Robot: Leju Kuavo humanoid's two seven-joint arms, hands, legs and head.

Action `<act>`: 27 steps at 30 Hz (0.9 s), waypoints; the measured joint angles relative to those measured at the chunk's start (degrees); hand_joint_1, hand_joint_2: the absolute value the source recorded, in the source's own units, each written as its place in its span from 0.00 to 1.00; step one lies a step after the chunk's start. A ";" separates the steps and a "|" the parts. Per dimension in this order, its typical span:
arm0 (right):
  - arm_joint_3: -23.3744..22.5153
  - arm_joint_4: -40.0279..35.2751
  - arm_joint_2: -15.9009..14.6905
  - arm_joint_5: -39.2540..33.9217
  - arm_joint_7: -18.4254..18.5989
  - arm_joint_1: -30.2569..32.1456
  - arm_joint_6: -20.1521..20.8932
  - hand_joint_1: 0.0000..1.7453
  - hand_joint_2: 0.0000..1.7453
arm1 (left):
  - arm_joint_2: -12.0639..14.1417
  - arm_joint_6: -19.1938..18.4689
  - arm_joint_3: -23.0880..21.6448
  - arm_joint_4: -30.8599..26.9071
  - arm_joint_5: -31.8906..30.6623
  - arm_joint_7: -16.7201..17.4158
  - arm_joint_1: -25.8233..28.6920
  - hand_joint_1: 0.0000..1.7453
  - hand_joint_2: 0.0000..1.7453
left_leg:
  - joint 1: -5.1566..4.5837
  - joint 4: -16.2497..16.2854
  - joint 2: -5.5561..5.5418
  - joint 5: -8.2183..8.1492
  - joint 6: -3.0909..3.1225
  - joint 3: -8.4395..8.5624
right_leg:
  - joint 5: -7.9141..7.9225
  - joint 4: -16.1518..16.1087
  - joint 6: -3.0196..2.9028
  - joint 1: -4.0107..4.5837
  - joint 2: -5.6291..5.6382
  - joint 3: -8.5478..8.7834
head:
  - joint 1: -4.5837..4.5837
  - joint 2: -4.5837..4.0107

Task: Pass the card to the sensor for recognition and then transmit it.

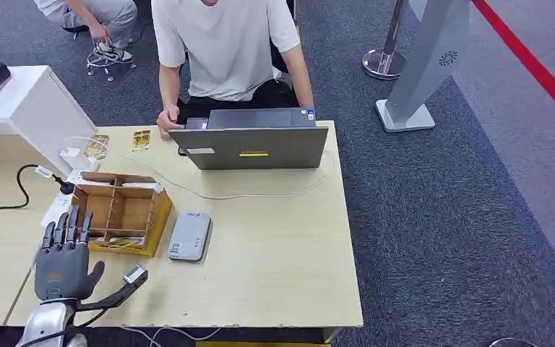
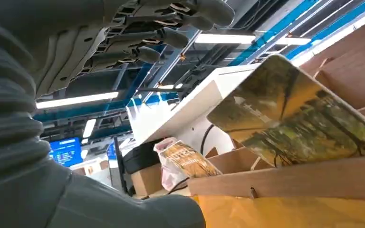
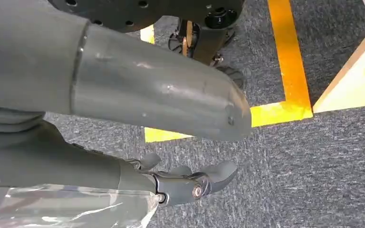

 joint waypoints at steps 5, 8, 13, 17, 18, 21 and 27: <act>-0.20 0.00 0.02 0.39 -0.02 0.00 -0.02 0.00 0.00 | -0.46 1.00 -0.06 0.35 -0.07 -1.11 -0.02 0.00 1.00 | 0.00 0.00 0.00 0.00 0.00 0.01 | 0.00 0.00 0.00 0.00 0.00 0.00 | 0.00 -0.02; -0.37 0.00 0.07 0.63 -0.13 -0.01 -0.02 0.00 0.00 | -0.72 1.68 -0.54 0.35 -0.07 -1.77 -0.02 0.00 1.00 | 0.00 0.00 0.00 0.00 0.00 0.01 | 0.00 0.00 0.00 0.00 0.00 0.00 | 0.00 -0.02; -0.52 0.00 0.26 0.92 -0.20 0.00 -0.13 0.00 0.00 | -1.25 2.27 -2.80 -0.44 -0.09 -2.30 0.05 0.00 1.00 | 0.00 0.01 0.00 0.00 0.00 0.01 | 0.00 0.00 0.00 0.00 0.00 0.00 | 0.00 -0.02; -0.74 0.00 0.39 0.92 -0.20 -0.01 0.00 0.00 0.00 | -1.70 2.19 -4.28 -2.03 -0.07 -2.36 0.04 0.00 1.00 | 0.00 0.01 0.00 0.00 0.00 0.01 | 0.00 -0.01 0.00 0.00 0.01 0.00 | 0.00 0.00; -0.85 0.00 0.44 0.96 -0.20 -0.01 0.00 0.00 0.00 | -1.79 2.14 -4.42 -2.32 -0.04 -2.36 0.05 0.00 1.00 | 0.00 0.01 0.00 0.00 0.00 0.01 | 0.00 0.00 0.00 0.00 0.01 0.00 | 0.00 -0.02; -1.09 0.00 0.44 1.07 -0.26 -0.01 -0.02 0.00 0.00 | -1.79 2.01 -4.55 -3.19 0.15 -2.34 0.04 0.00 1.00 | 0.00 0.01 0.00 0.00 0.00 0.02 | 0.00 0.00 0.00 0.00 0.01 0.00 | 0.00 0.00; -1.42 0.00 0.48 1.16 -0.39 -0.02 -0.02 0.00 0.00 | -1.79 1.73 -4.55 -4.17 0.24 -2.27 0.02 0.00 1.00 | 0.00 0.01 0.00 0.00 0.00 0.02 | 0.00 0.00 0.00 0.00 0.01 0.00 | 0.00 0.00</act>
